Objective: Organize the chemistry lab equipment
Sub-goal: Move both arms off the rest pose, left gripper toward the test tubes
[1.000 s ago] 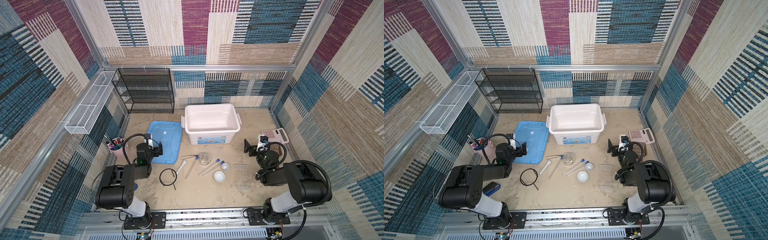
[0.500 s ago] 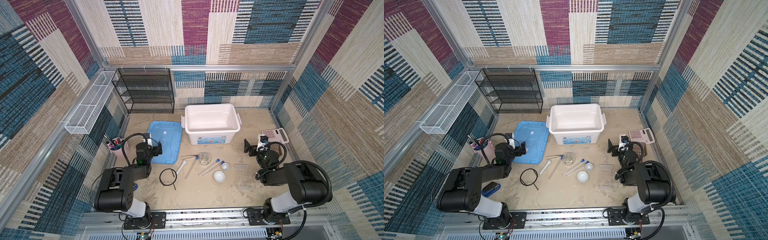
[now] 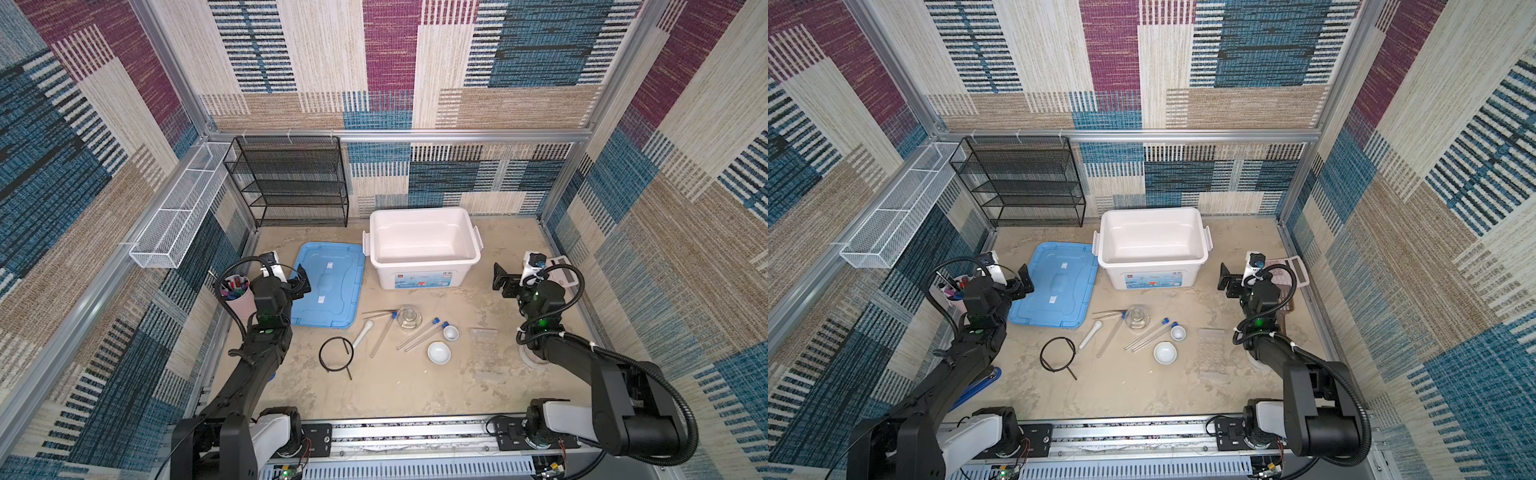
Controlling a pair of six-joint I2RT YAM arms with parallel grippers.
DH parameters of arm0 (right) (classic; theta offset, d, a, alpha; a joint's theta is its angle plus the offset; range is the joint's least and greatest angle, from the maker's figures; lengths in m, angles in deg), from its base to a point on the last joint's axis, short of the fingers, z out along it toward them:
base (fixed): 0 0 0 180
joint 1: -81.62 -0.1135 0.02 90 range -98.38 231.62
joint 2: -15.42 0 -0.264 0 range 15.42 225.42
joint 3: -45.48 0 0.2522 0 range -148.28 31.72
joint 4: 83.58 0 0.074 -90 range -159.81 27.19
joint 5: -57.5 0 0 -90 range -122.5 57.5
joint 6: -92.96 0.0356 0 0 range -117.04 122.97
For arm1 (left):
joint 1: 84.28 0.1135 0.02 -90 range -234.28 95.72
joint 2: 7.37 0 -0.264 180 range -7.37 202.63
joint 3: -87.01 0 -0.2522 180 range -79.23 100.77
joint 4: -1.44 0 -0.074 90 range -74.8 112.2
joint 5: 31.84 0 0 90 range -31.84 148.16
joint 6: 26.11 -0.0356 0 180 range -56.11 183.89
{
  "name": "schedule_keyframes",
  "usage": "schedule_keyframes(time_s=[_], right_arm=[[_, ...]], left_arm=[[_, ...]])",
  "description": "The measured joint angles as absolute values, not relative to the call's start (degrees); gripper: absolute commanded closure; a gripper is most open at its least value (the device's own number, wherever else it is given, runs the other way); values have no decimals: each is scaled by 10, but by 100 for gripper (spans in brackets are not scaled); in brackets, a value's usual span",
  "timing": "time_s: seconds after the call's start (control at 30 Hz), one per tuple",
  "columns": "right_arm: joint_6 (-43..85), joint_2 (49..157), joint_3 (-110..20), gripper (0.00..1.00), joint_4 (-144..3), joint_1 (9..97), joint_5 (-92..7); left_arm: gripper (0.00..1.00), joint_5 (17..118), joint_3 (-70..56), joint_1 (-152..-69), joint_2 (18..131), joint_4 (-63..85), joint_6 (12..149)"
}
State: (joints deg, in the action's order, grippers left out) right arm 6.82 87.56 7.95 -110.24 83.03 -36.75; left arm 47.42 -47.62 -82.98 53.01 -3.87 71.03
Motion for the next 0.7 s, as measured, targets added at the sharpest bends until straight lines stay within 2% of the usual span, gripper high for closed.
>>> schedule_keyframes(time_s=[0.3,0.5,0.7], right_arm=[[134,810,55,6,-969,830,-417],[164,787,55,6,-919,830,-446],[179,783,55,6,-881,828,-474]], left_arm=[[1,470,-452,-889,409,105,744],[1,444,-416,-993,385,176,729],[1,411,-380,-1097,408,229,711]])
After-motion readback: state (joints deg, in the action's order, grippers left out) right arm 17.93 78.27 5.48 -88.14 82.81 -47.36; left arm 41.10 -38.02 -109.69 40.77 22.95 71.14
